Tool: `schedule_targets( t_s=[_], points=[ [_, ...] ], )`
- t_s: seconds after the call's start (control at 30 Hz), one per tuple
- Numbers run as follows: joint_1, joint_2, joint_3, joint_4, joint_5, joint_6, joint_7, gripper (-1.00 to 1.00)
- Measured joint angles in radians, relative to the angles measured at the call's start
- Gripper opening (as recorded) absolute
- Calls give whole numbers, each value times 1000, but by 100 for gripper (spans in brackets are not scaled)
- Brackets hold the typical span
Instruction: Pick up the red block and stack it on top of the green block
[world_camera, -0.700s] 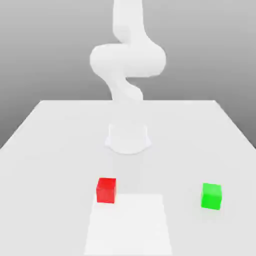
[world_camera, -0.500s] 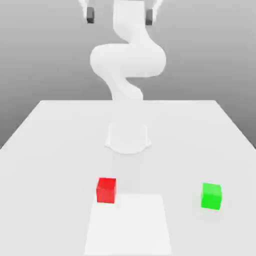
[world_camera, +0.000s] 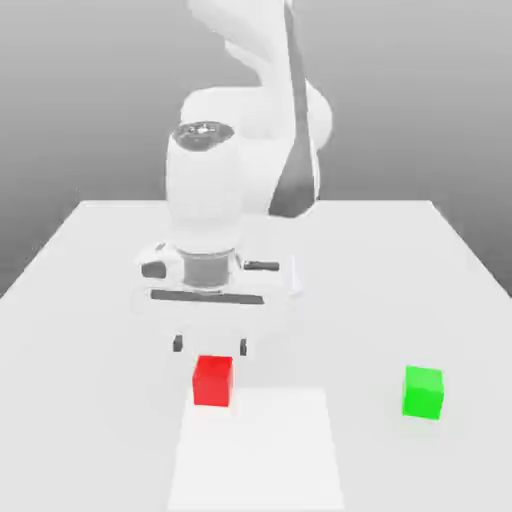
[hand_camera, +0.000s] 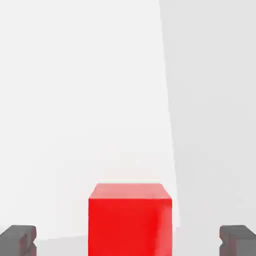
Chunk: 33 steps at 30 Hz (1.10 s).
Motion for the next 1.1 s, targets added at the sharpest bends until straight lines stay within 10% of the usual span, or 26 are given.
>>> schedule_targets(
  t_s=[0.13, 0.17, 0.73, 1.1],
  points=[
    [-45, 131, 56, 13, 45, 114, -35, 0],
    [-57, 156, 70, 15, 51, 135, -40, -100],
    [-45, -127, 49, -22, -6, -111, -1, -100],
    [201, -122, 239, 103, 36, -223, -35, -100]
  ],
)
